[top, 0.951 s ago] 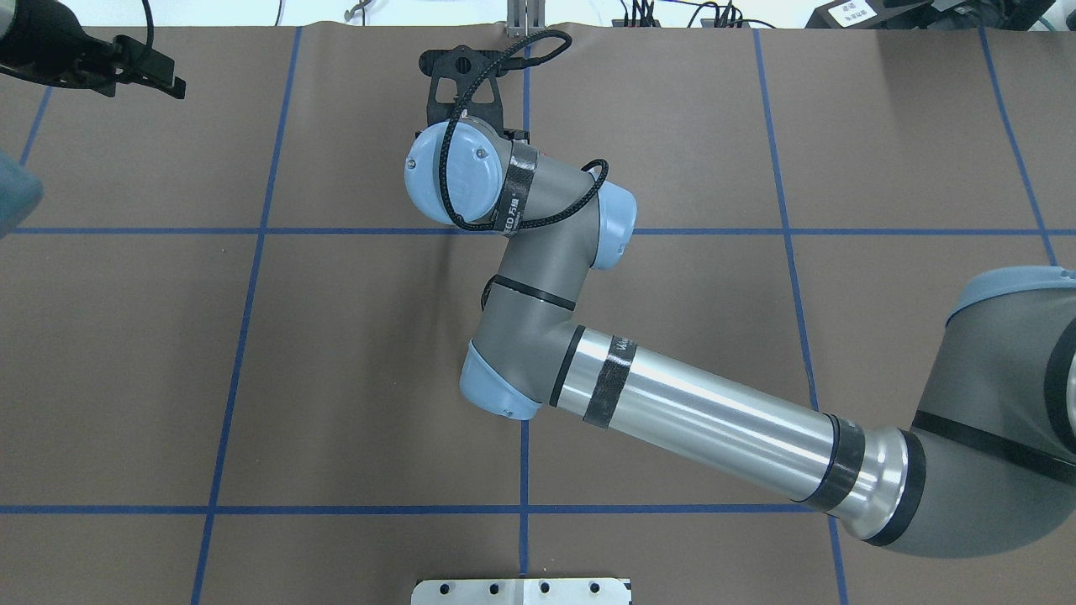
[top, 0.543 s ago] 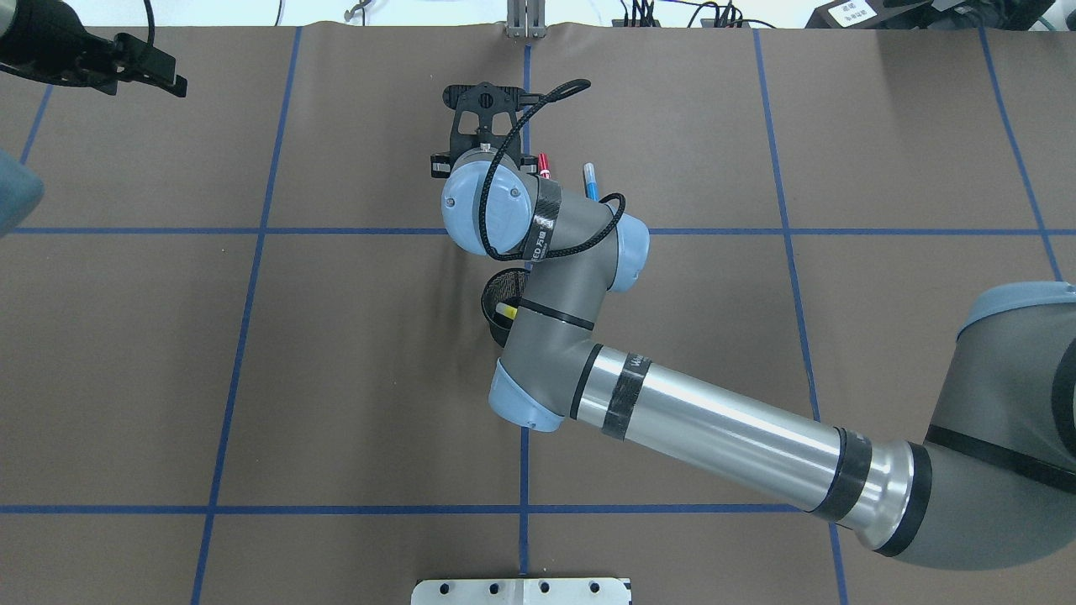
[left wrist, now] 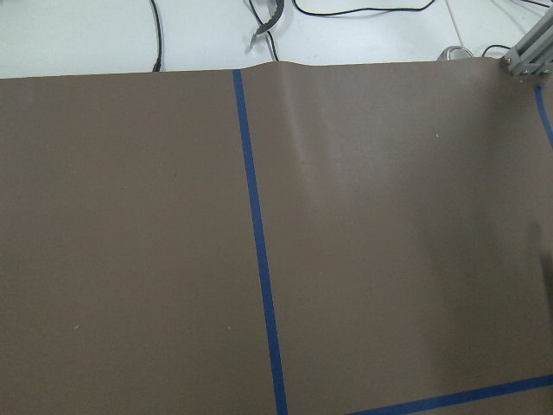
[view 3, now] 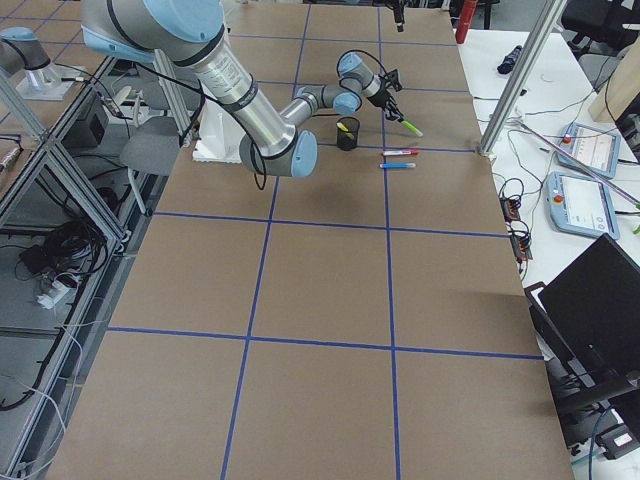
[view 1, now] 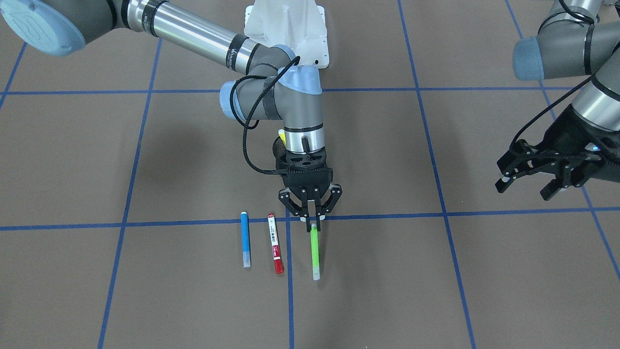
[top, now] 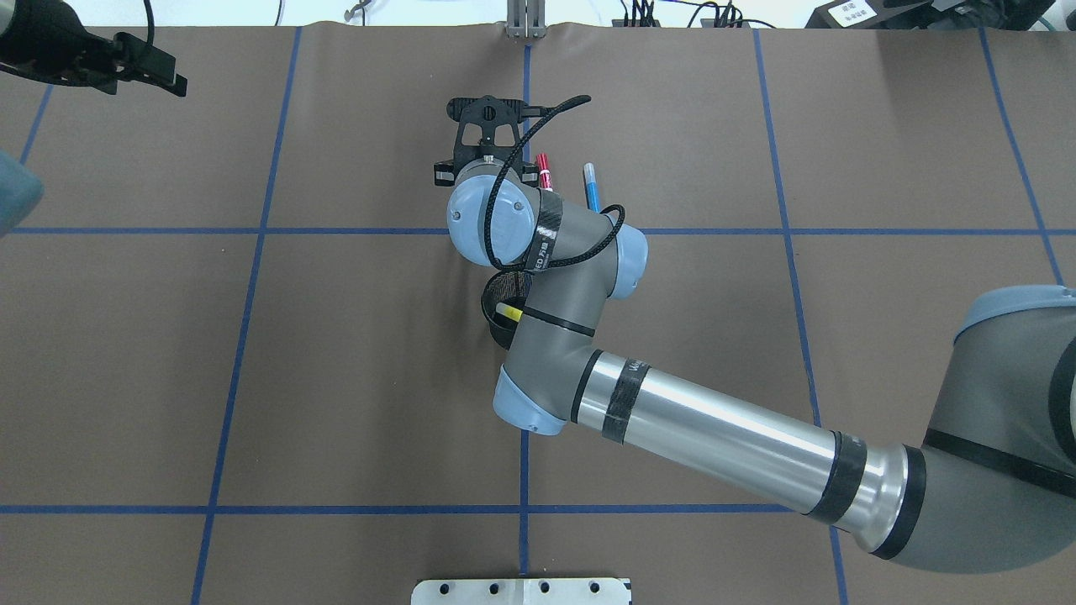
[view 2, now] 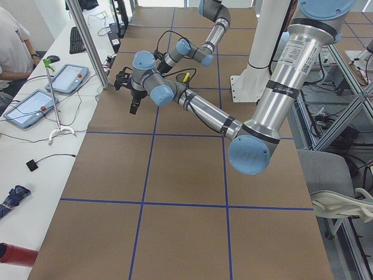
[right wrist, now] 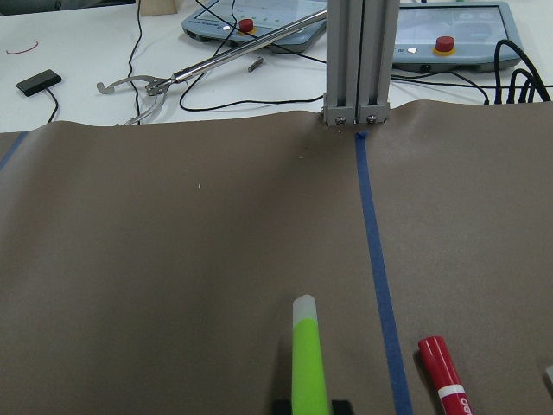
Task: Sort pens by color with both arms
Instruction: 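Lower the green highlighter beside the red-capped marker and release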
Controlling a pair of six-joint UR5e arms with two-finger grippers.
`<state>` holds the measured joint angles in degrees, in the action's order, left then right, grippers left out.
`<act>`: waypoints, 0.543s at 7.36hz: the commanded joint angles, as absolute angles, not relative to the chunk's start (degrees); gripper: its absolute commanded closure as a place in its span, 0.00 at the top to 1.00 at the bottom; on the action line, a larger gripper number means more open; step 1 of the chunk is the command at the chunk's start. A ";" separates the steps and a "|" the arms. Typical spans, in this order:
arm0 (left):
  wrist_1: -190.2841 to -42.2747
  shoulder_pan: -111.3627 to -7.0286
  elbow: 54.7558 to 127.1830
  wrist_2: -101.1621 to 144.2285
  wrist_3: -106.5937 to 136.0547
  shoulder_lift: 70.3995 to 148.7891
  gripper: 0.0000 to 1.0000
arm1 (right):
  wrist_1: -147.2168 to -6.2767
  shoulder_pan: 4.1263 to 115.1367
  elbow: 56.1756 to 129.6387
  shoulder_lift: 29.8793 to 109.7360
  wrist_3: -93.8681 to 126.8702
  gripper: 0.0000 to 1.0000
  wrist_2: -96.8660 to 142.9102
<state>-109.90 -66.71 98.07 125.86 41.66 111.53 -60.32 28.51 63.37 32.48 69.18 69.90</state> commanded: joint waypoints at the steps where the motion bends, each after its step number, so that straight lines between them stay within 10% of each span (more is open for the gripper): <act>1: -109.86 -66.71 98.43 125.86 41.75 111.53 0.99 | -60.29 28.48 63.37 32.61 68.82 0.22 69.79; 2: -109.86 -66.71 98.52 125.86 41.84 111.62 0.99 | -60.21 28.39 63.63 32.87 68.64 0.62 69.44; 4: -109.78 -66.71 98.53 125.77 42.10 111.71 0.99 | -60.29 27.95 65.55 33.83 68.55 0.98 69.43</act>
